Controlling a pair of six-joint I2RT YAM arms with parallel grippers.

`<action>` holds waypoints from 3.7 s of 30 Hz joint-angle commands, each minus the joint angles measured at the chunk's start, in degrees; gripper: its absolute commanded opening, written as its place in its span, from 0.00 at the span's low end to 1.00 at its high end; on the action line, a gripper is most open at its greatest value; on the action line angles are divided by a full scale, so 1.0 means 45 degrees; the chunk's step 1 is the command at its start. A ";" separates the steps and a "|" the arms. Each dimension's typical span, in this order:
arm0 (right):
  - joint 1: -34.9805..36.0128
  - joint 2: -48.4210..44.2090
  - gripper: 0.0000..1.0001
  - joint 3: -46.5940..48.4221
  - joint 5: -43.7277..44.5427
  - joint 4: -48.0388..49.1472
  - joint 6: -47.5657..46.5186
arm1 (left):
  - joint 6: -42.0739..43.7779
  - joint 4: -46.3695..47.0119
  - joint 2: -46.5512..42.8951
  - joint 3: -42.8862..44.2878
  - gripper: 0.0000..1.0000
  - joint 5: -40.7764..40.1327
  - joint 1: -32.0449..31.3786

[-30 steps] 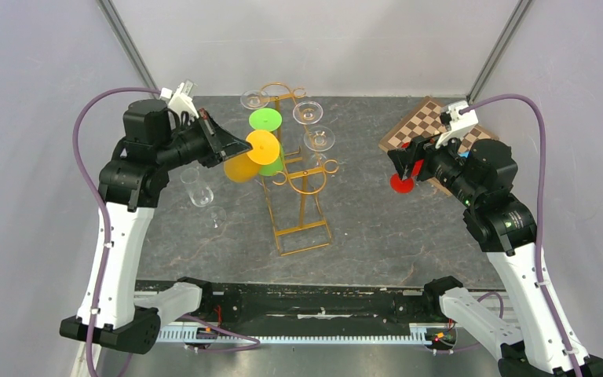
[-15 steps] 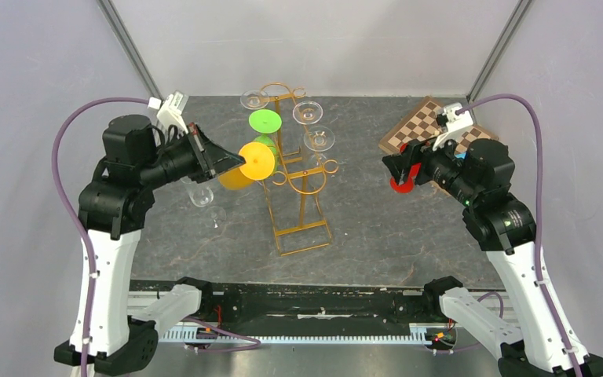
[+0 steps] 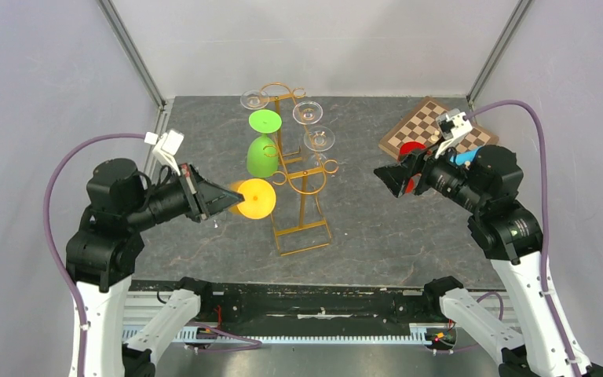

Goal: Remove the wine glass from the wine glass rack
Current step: Place the wine glass at the center of the board.

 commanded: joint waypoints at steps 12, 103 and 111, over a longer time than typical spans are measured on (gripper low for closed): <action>0.0038 -0.1222 0.81 -0.0899 -0.0897 0.0034 0.0870 | -0.0487 0.2240 -0.1560 -0.2401 0.02 0.2658 -0.1134; 0.0989 -0.3185 0.70 -0.7797 -0.5537 0.1978 0.6089 | 0.7662 0.2146 0.9772 0.2845 0.02 -1.6148 -1.8559; 0.1110 -0.3221 0.61 -0.8281 -0.5479 0.2536 0.6385 | 0.7662 0.2389 1.0056 0.2906 0.02 -1.6217 -1.8947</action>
